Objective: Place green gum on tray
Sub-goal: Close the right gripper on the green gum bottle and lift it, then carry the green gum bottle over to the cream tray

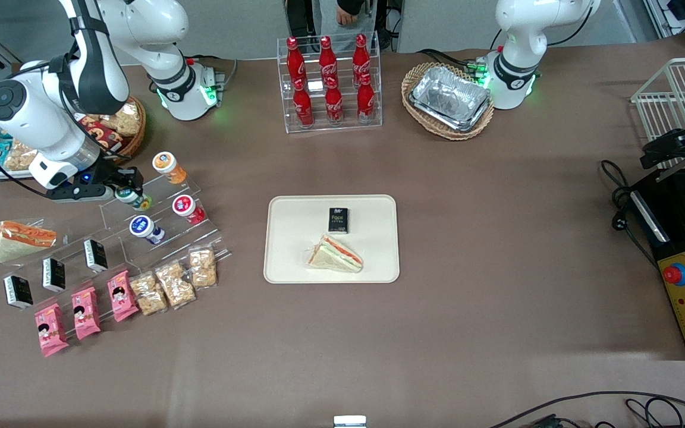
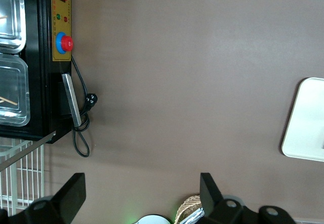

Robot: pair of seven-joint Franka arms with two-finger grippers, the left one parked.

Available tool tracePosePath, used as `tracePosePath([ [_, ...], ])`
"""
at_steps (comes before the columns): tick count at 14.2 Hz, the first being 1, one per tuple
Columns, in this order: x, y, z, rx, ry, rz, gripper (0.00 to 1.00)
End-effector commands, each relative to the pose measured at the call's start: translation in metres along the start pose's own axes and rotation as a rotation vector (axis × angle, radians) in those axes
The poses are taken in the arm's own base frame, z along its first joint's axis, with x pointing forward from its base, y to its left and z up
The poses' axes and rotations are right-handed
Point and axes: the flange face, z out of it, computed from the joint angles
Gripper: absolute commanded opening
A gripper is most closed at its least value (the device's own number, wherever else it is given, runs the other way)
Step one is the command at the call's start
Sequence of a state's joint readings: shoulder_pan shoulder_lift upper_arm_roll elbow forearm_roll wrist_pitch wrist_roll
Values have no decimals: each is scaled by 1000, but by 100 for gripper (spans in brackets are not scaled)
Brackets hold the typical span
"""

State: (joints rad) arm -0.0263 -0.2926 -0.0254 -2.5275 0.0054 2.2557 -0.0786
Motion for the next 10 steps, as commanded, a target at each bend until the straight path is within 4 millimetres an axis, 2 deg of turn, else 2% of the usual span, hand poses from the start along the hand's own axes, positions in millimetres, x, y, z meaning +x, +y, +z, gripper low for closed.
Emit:
tracePosePath([
  [1, 2, 3, -6, 5, 13, 5, 14],
  [2, 2, 3, -21, 5, 26, 0, 8],
  [4, 3, 2, -62, 7, 23, -9, 8],
  [8, 12, -7, -167, 17, -33, -17, 8],
  [9, 13, -12, -192, 20, -34, -23, 8],
  [10, 14, -26, -213, 15, -31, -44, 8],
])
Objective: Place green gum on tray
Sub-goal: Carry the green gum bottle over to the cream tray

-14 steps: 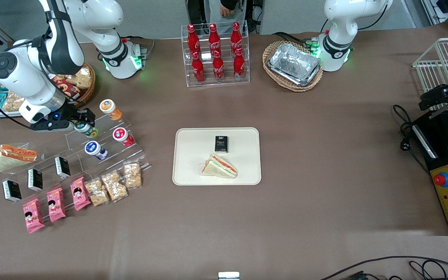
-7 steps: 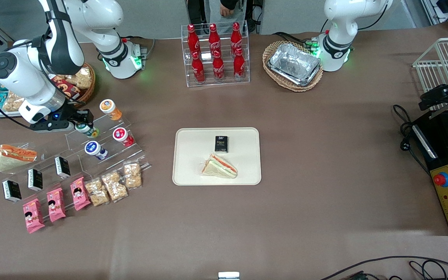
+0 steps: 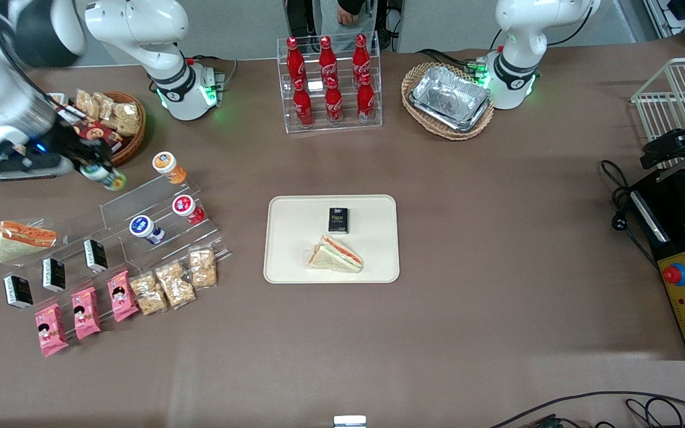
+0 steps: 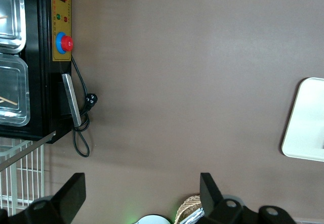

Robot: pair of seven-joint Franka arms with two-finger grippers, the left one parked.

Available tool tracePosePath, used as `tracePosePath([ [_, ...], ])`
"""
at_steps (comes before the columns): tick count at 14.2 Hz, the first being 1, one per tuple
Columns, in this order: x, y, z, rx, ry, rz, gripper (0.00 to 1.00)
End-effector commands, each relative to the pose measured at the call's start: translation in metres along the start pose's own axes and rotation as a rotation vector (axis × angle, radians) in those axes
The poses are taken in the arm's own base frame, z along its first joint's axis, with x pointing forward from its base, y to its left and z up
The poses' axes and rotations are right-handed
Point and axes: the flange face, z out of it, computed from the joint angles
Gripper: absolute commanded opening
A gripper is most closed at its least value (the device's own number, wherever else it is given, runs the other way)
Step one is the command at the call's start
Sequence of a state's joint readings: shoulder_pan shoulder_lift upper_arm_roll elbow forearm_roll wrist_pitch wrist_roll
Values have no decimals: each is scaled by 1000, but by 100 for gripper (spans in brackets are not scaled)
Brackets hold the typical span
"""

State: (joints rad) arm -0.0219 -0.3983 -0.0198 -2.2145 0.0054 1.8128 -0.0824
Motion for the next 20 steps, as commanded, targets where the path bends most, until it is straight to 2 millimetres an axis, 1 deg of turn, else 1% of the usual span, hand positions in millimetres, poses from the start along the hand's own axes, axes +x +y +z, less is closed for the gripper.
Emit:
tracePosePath([
  [1, 7, -33, -77, 5, 6, -20, 8],
  [2, 6, -51, -87, -1, 19, -6, 8],
  [4, 3, -104, -96, 10, 32, 26, 8],
  [5, 2, -133, -95, 16, 30, 59, 8],
  [7, 1, -199, -83, 6, 11, 120, 8],
  [8, 1, -228, -75, -3, 7, 144, 8],
  [10, 3, -278, -54, 1, 11, 187, 8],
  [11, 6, -298, -42, 18, 23, 192, 8],
  [12, 11, -314, -25, 36, 17, 195, 8],
  [13, 17, -327, -2, 52, 4, 212, 8],
  [14, 21, -340, 26, 68, -2, 230, 8],
  [15, 21, -350, 60, 76, -5, 234, 8],
  [16, 18, -357, 94, 84, -6, 221, 8],
  [17, 15, -360, 123, 100, -5, 214, 8],
  [19, 16, -360, 174, 125, -29, 215, 8],
  [20, 18, -362, 194, 123, -41, 202, 8],
])
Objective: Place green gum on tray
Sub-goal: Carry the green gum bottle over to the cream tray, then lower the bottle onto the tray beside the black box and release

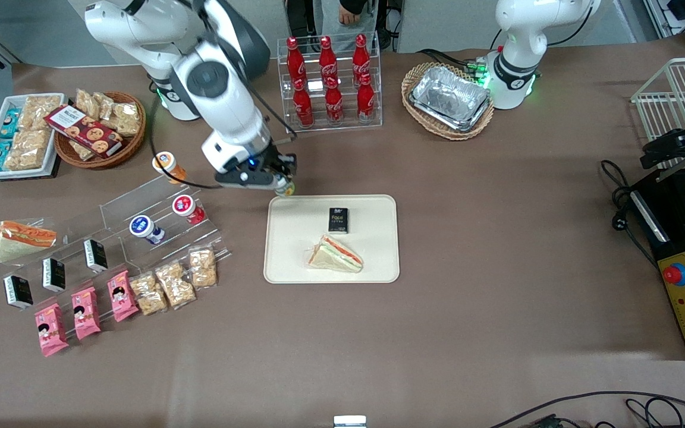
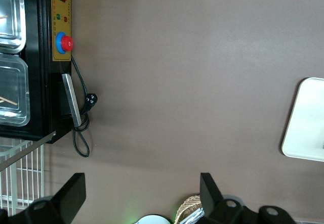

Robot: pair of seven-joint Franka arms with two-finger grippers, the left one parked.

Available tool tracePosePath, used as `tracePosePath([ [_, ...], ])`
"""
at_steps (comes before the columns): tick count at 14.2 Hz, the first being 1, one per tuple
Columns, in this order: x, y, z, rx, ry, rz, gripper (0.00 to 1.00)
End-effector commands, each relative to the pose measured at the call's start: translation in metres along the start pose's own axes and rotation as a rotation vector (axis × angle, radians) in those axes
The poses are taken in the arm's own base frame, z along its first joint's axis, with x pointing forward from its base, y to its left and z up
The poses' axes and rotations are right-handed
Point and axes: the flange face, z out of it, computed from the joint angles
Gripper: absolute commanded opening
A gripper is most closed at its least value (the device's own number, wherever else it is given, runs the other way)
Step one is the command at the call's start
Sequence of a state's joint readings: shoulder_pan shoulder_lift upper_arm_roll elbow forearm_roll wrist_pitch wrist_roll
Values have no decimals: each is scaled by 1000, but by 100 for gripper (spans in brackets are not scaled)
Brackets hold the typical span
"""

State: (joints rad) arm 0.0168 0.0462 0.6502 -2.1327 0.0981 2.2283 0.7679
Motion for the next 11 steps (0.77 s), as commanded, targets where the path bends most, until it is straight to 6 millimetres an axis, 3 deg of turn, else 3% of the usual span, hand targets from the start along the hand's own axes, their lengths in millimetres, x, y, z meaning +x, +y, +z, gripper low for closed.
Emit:
tracePosePath([
  [1, 6, 2, 69, -6, -22, -10, 8],
  [5, 12, 2, 136, -50, 25, 5, 8],
  [9, 8, -5, 151, -48, 31, 12, 9],
  [11, 9, -3, 157, -47, 20, 18, 16],
])
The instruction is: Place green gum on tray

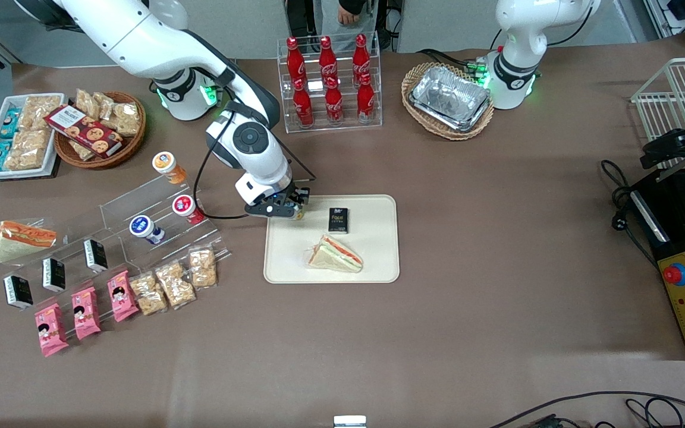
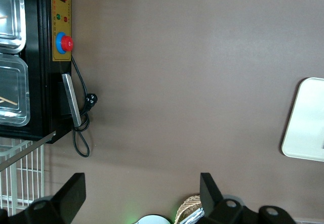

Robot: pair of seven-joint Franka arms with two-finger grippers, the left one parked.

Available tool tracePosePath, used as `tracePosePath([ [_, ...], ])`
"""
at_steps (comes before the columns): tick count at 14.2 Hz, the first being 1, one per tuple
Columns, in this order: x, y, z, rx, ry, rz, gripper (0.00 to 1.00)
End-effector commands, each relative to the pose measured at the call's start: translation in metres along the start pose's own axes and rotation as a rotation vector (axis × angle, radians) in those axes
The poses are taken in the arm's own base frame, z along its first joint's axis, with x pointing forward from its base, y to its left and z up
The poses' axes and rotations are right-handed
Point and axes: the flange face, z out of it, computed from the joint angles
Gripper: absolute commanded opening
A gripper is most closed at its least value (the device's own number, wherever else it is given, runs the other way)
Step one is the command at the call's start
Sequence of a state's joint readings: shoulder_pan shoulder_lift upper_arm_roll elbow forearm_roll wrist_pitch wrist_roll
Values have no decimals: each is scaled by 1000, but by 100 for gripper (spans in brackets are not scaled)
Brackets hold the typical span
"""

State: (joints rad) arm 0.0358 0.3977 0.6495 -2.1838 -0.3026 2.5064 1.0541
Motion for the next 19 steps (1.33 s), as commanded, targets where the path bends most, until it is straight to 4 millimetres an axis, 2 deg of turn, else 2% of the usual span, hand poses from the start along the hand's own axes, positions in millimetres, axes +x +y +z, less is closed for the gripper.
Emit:
tracePosePath([
  [1, 7, -6, 5, 16, 8, 15, 27],
  [2, 8, -7, 5, 18, 7, 16, 38],
  [3, 9, -7, 6, 20, 6, 18, 40],
  [5, 14, -8, 5, 26, 5, 29, 99],
  [7, 21, -3, -1, 25, 14, 39, 100],
  [9, 35, 10, -40, -12, 71, 50, 100],
  [10, 42, 18, -64, -58, 89, 63, 100],
  [12, 58, 22, -127, -140, 85, 35, 100],
  [14, 87, 39, -195, -100, 4, 61, 100],
  [16, 110, 78, -251, -104, -8, 57, 100],
  [17, 113, 99, -276, -116, 26, 46, 100],
  [19, 134, 169, -317, -125, 64, 33, 100],
])
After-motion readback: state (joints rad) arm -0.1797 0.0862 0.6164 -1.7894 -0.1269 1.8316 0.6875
